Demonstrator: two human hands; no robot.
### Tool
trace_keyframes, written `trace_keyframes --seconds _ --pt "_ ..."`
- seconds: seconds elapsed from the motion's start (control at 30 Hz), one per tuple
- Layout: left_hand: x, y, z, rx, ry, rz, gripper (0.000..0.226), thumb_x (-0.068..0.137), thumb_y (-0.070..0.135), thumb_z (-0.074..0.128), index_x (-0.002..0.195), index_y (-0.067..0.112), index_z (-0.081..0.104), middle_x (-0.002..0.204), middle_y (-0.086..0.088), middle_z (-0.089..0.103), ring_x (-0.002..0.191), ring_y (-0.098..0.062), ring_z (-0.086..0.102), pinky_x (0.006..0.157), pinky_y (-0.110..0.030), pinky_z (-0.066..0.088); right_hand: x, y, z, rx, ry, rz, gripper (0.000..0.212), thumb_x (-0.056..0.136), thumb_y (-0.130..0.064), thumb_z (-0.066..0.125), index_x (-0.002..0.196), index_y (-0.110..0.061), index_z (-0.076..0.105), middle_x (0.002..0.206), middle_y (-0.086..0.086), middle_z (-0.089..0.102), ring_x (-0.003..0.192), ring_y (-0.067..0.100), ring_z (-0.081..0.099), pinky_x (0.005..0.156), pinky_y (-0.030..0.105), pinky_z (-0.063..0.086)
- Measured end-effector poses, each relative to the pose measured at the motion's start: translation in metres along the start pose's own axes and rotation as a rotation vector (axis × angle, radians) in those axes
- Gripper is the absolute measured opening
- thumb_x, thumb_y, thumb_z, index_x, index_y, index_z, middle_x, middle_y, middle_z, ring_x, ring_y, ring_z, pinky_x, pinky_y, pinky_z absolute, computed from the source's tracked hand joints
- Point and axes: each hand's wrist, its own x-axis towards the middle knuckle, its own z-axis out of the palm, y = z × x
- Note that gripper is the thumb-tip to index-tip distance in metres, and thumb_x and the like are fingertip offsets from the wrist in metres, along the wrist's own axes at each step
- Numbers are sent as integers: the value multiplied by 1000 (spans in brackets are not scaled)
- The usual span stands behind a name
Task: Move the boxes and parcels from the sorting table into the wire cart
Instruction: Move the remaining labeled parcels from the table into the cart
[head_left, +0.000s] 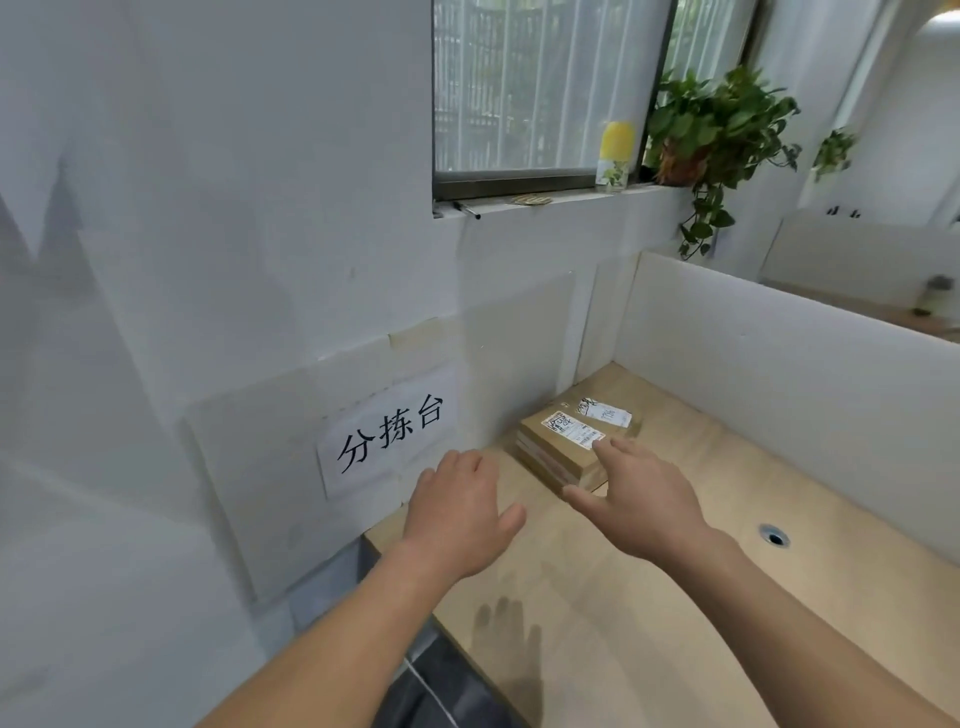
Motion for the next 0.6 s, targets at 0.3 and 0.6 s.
trace_keyframes --seconds 0.3,0.6 --pt "56 34 13 -10 -20 94 58 96 57 44 140 18 45 145 1 46 136 -21 38 107 -39 36 20 51 2 37 32 105 59 90 -66 49 138 -32 50 130 -8 58 127 18 49 95 35 44" --pt "128 80 24 -37 28 124 57 94 59 44 138 24 48 141 7 50 132 -16 40 104 -37 39 60 113 -8 34 55 138 48 91 -65 48 119 -26 53 112 -6 55 118 18 49 85 35 42"
